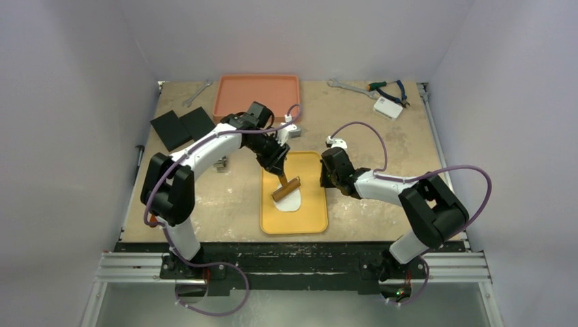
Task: Roll out the dumpling wrappers from the dough
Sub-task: Flatten out the dough on the work surface.
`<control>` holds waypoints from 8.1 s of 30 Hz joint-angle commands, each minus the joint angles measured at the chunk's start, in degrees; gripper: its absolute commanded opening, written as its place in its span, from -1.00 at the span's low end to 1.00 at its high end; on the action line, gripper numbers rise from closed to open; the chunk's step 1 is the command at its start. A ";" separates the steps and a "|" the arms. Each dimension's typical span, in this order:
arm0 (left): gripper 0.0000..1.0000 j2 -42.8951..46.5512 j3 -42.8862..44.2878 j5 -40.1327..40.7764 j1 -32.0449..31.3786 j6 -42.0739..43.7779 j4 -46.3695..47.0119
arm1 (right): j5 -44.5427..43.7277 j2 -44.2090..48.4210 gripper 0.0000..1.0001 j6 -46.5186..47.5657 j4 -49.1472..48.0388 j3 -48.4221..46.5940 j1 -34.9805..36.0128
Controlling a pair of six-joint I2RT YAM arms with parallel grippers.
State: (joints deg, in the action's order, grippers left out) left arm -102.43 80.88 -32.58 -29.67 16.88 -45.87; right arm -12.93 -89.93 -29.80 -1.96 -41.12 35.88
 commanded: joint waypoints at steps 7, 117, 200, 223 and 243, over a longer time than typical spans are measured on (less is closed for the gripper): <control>-1.00 -4.90 -1.68 15.04 -0.10 3.29 9.81 | 0.50 -0.68 -1.00 1.14 1.87 -0.30 0.30; -1.00 -1.02 -0.24 9.82 -7.34 2.82 0.54 | 0.75 -0.52 -1.00 1.24 1.69 -0.18 0.31; -1.00 10.16 -3.20 27.86 -18.23 9.72 0.56 | 0.96 -0.57 -1.00 1.24 1.65 -0.16 0.33; -1.00 11.29 -10.02 22.86 -25.31 16.92 -4.23 | 1.09 -0.57 -1.00 1.37 1.60 -0.24 0.33; -1.00 10.86 -4.37 22.00 -20.84 17.84 -3.20 | 24.13 26.53 0.26 22.28 -9.35 6.02 0.32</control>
State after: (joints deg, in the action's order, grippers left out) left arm -91.92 71.96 -7.70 -52.88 32.64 -48.99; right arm 2.04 -66.59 -15.14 -6.17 -38.52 36.05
